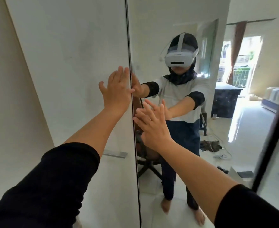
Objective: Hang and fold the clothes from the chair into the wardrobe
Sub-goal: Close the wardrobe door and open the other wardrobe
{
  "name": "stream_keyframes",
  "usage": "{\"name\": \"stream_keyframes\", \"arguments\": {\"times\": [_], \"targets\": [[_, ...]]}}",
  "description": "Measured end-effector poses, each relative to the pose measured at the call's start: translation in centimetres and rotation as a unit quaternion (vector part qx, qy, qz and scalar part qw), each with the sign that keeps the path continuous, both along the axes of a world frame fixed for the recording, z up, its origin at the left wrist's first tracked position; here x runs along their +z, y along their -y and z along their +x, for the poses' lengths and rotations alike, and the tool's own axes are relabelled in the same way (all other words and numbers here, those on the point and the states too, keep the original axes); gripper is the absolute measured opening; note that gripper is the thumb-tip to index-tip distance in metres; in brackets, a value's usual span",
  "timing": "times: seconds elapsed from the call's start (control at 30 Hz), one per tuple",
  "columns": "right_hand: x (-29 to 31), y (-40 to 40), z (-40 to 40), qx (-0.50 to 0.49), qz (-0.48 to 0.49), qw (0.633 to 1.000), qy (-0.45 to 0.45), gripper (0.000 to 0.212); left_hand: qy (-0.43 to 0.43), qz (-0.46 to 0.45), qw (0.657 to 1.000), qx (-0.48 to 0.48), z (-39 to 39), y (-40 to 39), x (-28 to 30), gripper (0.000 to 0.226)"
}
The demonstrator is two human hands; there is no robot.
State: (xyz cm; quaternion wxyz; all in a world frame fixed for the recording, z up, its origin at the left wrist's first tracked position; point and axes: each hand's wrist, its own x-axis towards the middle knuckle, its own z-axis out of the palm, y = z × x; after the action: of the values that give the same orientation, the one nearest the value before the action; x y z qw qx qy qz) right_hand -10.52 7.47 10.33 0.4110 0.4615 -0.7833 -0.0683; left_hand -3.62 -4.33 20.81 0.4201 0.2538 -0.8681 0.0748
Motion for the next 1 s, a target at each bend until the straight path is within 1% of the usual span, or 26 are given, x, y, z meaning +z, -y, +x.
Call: {"name": "stream_keyframes", "arguments": {"times": [0.1, 0.23, 0.33, 0.43, 0.5, 0.63, 0.7, 0.9, 1.0], "targets": [[-1.2, -5.7, -1.6, -0.028, -0.027, 0.999, -0.03, 0.06, -0.028, -0.044, 0.997, -0.054, -0.9, -2.6, 0.0, 0.068], [-1.7, -14.1, -4.1, -0.079, -0.056, 0.993, -0.069, 0.061, 0.012, -0.106, 0.977, -0.184, -4.8, -8.7, 0.4, 0.073], [-1.5, -19.9, -5.5, -0.134, -0.061, 0.987, -0.066, 0.058, 0.038, -0.154, 0.96, -0.232, -8.4, -13.9, 0.8, 0.078], [-1.6, -25.6, -6.7, -0.17, -0.065, 0.981, -0.064, 0.054, 0.063, -0.187, 0.947, -0.254, -11.5, -19.2, 0.6, 0.082], [-1.7, -28.8, -7.4, -0.192, -0.068, 0.977, -0.058, 0.059, 0.086, -0.201, 0.939, -0.265, -12.8, -22.9, 0.6, 0.082], [-1.9, -33.8, -9.2, -0.229, -0.018, 0.971, -0.066, 0.063, 0.112, -0.212, 0.928, -0.285, -14.7, -28.3, 0.3, 0.081], [-1.8, -35.0, -10.1, -0.234, 0.006, 0.97, -0.07, 0.067, 0.113, -0.214, 0.927, -0.287, -16.0, -29.6, 0.0, 0.081], [-2.1, -35.3, -12.0, -0.213, 0.058, 0.969, -0.114, 0.055, 0.091, -0.218, 0.932, -0.273, -18.3, -31.6, 0.0, 0.083], [-2.5, -35.6, -12.6, -0.221, 0.093, 0.961, -0.134, 0.061, 0.076, -0.219, 0.935, -0.267, -18.7, -31.3, -0.1, 0.083]]}}
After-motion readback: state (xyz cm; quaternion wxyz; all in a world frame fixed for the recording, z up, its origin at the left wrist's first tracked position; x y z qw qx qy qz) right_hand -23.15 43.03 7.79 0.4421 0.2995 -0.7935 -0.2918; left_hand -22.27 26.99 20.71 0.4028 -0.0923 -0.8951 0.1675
